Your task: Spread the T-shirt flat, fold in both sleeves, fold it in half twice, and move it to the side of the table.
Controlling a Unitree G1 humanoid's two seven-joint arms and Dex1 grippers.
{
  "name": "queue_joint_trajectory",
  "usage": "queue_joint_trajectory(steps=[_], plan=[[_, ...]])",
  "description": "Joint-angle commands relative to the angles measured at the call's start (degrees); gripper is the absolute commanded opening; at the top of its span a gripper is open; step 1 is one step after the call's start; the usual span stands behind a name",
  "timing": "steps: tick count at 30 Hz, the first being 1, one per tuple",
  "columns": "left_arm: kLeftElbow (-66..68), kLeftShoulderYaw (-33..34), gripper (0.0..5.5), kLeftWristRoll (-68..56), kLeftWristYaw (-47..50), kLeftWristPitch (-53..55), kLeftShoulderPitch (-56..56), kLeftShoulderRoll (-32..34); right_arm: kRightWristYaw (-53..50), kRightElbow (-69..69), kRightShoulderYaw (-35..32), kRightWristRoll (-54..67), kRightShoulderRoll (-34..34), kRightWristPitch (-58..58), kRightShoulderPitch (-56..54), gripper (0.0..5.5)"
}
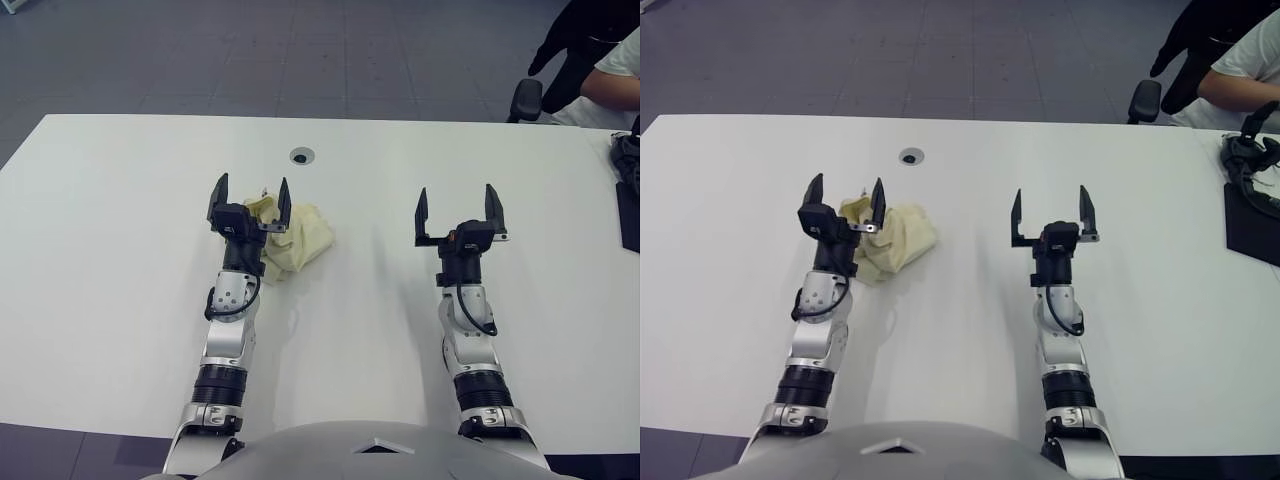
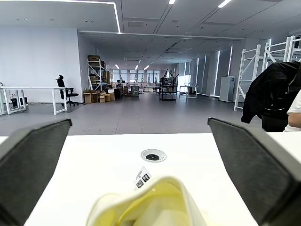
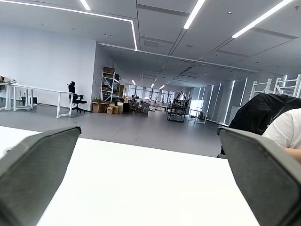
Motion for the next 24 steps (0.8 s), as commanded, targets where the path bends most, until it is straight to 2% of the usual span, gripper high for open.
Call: queue_joint_trajectory(steps=[1, 24], plan=[[0.2, 0.4, 5.39, 1.1, 0.1, -0.2, -0.6, 0.1, -0.4, 0.6, -0.1, -0.2, 0.1, -0.2, -0.6, 5.4], [0.9, 0.4, 5.39, 1.8, -0.9, 0.0, -0.3, 0.0, -0.7, 1.2, -0.1, -1.0, 0.4, -0.5, -1.1, 5.4]])
